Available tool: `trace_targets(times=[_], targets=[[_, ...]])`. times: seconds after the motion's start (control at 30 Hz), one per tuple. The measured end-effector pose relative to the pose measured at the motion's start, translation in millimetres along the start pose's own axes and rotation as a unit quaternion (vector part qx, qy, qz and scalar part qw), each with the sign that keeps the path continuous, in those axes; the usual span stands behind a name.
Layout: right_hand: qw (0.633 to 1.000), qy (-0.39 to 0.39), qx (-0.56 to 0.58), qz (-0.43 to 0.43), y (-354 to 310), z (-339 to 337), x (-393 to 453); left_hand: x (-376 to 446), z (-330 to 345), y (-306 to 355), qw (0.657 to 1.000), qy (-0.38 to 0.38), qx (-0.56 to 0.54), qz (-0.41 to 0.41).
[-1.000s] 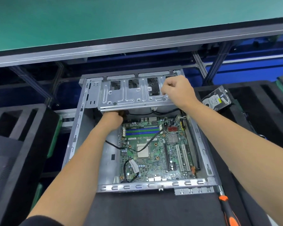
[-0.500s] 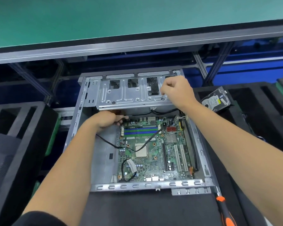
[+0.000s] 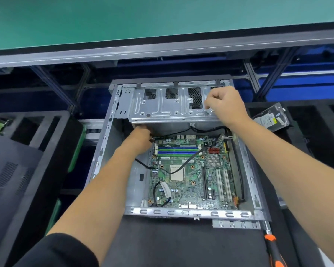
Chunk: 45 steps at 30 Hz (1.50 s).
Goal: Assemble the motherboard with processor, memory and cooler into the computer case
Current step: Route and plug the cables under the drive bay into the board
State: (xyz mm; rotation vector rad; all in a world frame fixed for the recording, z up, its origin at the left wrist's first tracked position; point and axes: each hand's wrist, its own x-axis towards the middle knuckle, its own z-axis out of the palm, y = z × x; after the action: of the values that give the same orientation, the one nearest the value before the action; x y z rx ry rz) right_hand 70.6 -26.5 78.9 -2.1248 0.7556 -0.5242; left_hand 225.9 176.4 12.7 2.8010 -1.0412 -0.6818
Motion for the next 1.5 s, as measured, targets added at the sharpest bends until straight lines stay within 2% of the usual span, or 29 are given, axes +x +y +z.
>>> trace_targets(times=[0.1, 0.4, 0.6, 0.87, 1.17, 1.5], targets=[[1.0, 0.002, 0.002, -0.006, 0, 0, 0, 0, 8, 3, 1.0, 0.015, 0.005, -0.001], [1.0, 0.001, -0.004, 0.001, -3, 0, -1, 1, 9, 1, 0.995, 0.047, -0.086, 0.017], [1.0, 0.006, -0.013, 0.0, -4, 1, -2, 0, 10, 2, 0.995, 0.067, -0.067, 0.028], [1.0, 0.004, -0.006, -0.002, -3, 0, -1, 1, 12, -4, 0.991, 0.079, -0.108, 0.025], [1.0, 0.009, -0.005, -0.006, -3, 0, -2, 1, 13, -5, 0.992, 0.077, -0.093, 0.033], [1.0, 0.008, -0.013, -0.007, -2, 1, -2, 1, 12, -5, 0.992, 0.081, -0.03, 0.089]])
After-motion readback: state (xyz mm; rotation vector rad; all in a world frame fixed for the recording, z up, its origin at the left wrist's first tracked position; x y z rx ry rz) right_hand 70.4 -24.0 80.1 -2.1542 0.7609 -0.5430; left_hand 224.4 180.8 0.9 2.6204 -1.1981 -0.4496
